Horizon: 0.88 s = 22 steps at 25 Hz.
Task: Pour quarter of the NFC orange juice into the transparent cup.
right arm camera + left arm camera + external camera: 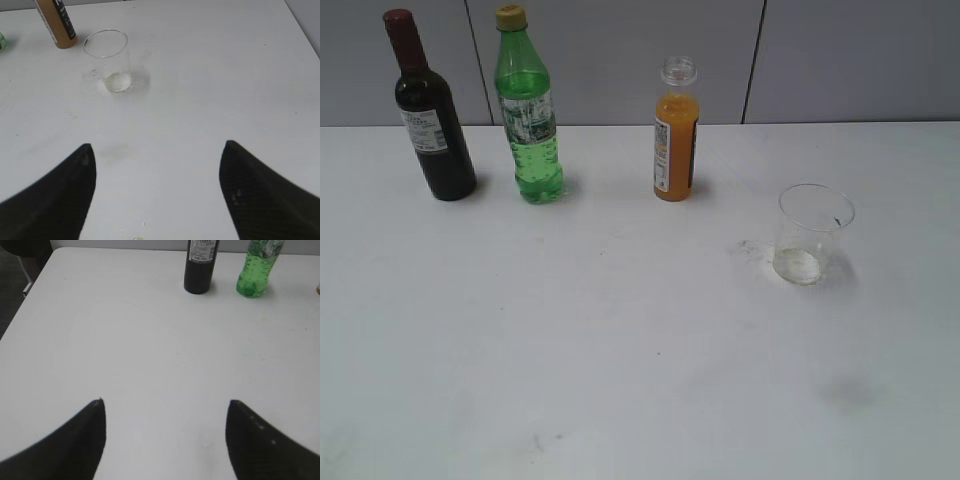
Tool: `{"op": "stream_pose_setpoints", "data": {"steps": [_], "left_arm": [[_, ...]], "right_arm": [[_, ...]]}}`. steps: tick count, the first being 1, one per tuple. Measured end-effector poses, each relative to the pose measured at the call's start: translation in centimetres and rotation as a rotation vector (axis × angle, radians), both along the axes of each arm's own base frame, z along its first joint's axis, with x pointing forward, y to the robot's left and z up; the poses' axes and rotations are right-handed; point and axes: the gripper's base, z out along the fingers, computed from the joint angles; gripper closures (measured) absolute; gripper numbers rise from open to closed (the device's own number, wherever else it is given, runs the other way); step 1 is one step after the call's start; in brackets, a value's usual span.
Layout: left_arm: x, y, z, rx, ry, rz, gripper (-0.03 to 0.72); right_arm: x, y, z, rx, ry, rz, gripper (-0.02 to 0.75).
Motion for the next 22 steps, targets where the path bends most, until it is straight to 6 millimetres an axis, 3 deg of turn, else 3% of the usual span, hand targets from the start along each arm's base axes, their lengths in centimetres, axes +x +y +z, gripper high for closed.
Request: {"op": "stream_pose_setpoints", "data": {"steps": [8,15,22], "left_arm": [[0.0,0.0,0.0,0.000,0.000,0.000,0.118],[0.0,0.0,0.0,0.000,0.000,0.000,0.118],[0.0,0.0,0.0,0.000,0.000,0.000,0.118]], "right_arm": [[0.0,0.0,0.6,0.004,-0.048,-0.001,0.148],[0.5,0.0,2.9,0.025,-0.283,-0.006,0.148],[3.3,0.2,4.3,0.033,-0.363,-0.011,0.148]]}}
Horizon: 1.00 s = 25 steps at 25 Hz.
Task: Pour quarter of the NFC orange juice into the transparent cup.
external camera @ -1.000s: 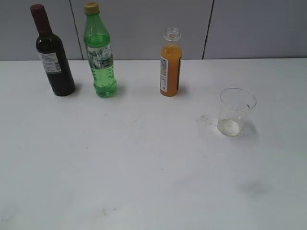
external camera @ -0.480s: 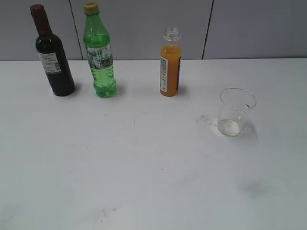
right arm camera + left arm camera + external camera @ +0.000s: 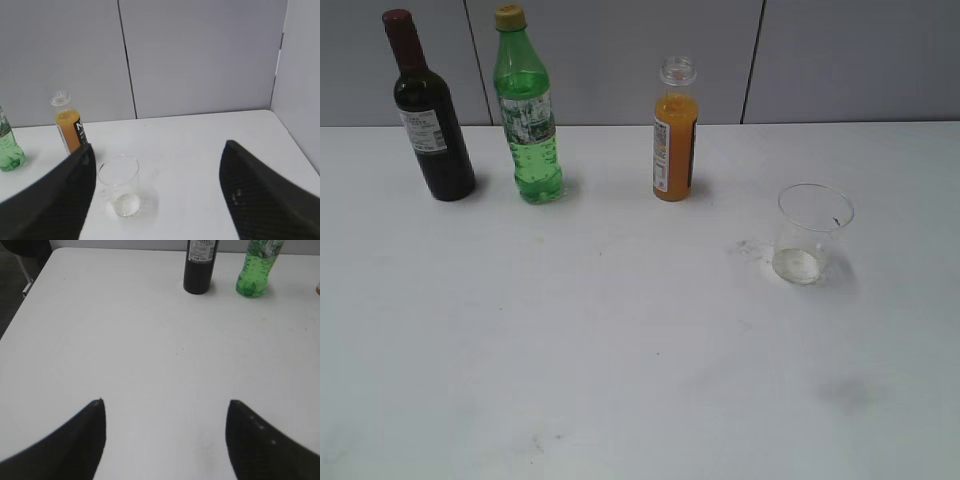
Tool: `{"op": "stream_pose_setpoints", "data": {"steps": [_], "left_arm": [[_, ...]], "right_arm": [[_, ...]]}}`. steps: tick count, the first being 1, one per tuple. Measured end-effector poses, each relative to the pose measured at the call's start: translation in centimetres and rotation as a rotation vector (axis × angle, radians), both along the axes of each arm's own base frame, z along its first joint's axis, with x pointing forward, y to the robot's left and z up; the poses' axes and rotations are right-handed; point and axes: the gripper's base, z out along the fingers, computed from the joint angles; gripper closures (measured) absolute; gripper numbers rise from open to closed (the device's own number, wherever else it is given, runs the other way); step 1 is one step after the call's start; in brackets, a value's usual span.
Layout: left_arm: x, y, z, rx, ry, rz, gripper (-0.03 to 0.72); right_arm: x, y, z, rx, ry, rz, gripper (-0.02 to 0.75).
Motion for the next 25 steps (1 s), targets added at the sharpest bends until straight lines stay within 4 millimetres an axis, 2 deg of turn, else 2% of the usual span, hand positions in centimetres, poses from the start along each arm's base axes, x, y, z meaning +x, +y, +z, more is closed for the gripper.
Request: {"op": "stream_pose_setpoints", "data": {"steps": [12,18,25], "left_arm": [[0.0,0.0,0.0,0.000,0.000,0.000,0.118],[0.0,0.0,0.0,0.001,0.000,-0.001,0.118],[0.0,0.0,0.0,0.001,0.000,-0.001,0.118]], "right_arm": [[4.1,0.2,1.7,0.010,-0.098,-0.007,0.148],[7.5,0.4,2.2,0.015,-0.144,-0.012,0.148],[12.2,0.8,1.0,-0.018,-0.107,-0.012,0.148]]}}
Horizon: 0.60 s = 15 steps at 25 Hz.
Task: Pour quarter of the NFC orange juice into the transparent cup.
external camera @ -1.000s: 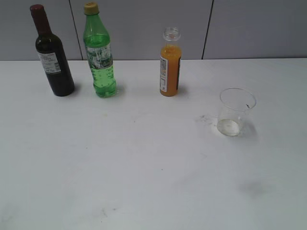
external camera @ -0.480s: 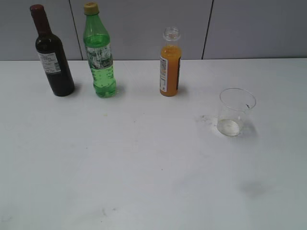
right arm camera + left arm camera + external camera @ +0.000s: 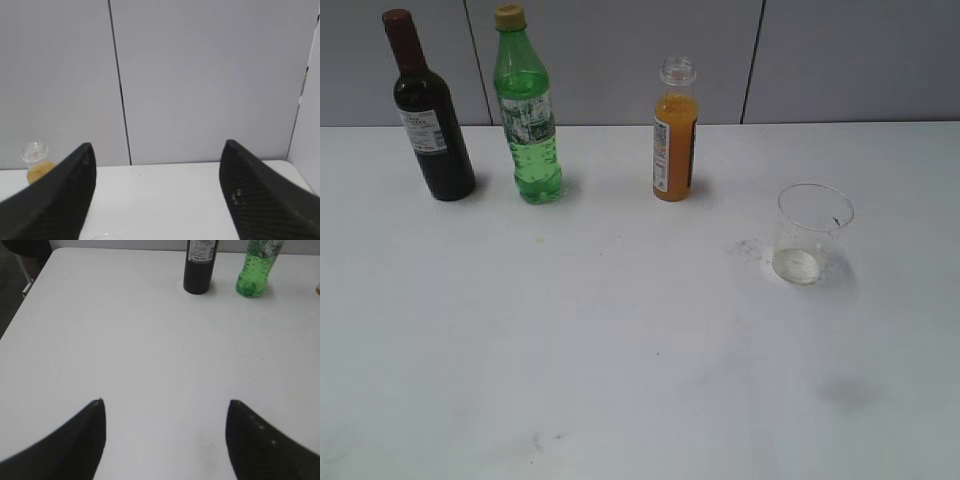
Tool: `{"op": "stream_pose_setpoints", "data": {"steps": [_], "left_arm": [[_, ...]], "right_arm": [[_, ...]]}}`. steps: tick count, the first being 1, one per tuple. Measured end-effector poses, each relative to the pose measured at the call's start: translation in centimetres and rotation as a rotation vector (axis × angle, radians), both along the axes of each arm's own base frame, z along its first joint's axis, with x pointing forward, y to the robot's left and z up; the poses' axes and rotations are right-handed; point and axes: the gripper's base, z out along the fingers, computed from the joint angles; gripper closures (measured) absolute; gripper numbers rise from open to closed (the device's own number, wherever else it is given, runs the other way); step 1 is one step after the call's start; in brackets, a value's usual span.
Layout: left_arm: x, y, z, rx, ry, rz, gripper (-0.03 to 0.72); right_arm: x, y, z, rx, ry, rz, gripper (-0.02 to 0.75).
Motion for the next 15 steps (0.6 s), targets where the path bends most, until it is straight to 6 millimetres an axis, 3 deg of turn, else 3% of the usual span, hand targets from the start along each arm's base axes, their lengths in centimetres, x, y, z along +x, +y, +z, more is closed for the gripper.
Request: {"op": "stream_pose_setpoints", "data": {"steps": [6,10,15], "left_arm": [[0.0,0.0,0.0,0.000,0.000,0.000,0.118],[0.0,0.0,0.0,0.000,0.000,0.000,0.118],[0.0,0.0,0.0,0.000,0.000,0.000,0.118]], "right_arm": [[3.9,0.5,-5.2,0.023,0.144,0.018,0.148],[4.7,1.5,-9.3,0.006,0.114,0.124,0.148],[5.3,2.8,-13.1,-0.017,0.161,0.268,0.148]]}}
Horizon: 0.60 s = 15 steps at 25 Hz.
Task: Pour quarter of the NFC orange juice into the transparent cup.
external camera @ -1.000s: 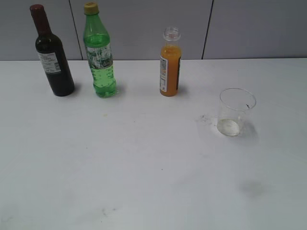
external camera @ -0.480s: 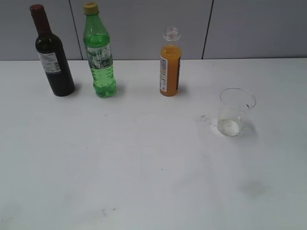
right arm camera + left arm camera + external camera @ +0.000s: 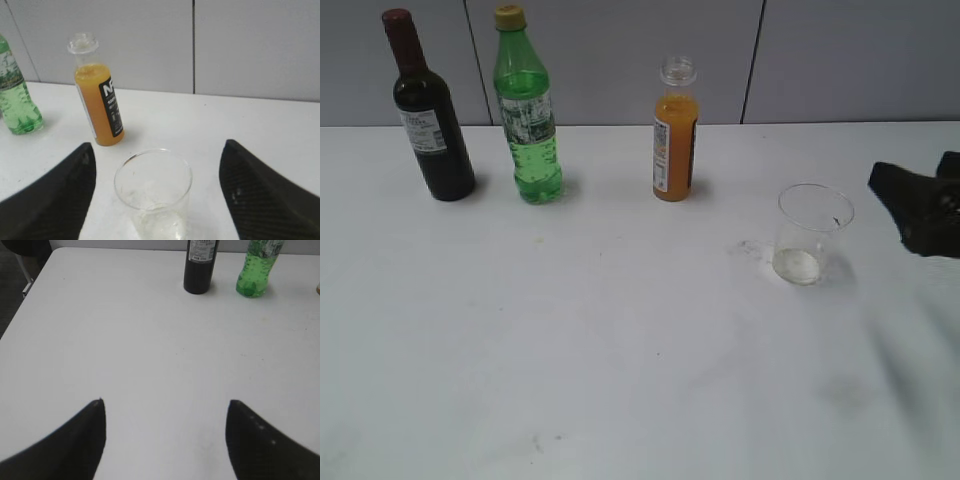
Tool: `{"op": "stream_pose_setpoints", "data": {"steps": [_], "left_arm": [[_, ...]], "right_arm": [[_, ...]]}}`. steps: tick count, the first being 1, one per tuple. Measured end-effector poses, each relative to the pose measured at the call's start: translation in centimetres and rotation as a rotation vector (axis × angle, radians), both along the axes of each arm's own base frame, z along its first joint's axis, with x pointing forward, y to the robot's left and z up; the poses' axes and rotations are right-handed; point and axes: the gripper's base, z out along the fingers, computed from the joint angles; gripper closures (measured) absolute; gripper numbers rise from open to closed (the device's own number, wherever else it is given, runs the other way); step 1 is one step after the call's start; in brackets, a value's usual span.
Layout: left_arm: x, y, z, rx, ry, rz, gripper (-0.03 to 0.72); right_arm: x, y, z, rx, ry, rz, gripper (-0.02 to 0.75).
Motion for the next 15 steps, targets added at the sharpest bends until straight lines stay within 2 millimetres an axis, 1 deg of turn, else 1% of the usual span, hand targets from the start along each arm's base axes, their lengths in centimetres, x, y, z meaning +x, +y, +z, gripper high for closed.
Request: {"op": "stream_pose_setpoints", "data": {"steps": [7,11,15], "left_arm": [[0.0,0.0,0.0,0.000,0.000,0.000,0.118],[0.0,0.0,0.0,0.000,0.000,0.000,0.118],[0.0,0.0,0.0,0.000,0.000,0.000,0.118]], "right_arm": [[1.4,0.7,-3.7,0.043,0.085,0.056,0.142],[1.8,0.8,-5.7,0.048,0.156,0.069,0.084],[1.9,0.9,-7.5,0.006,0.217,0.080,0.069]]}}
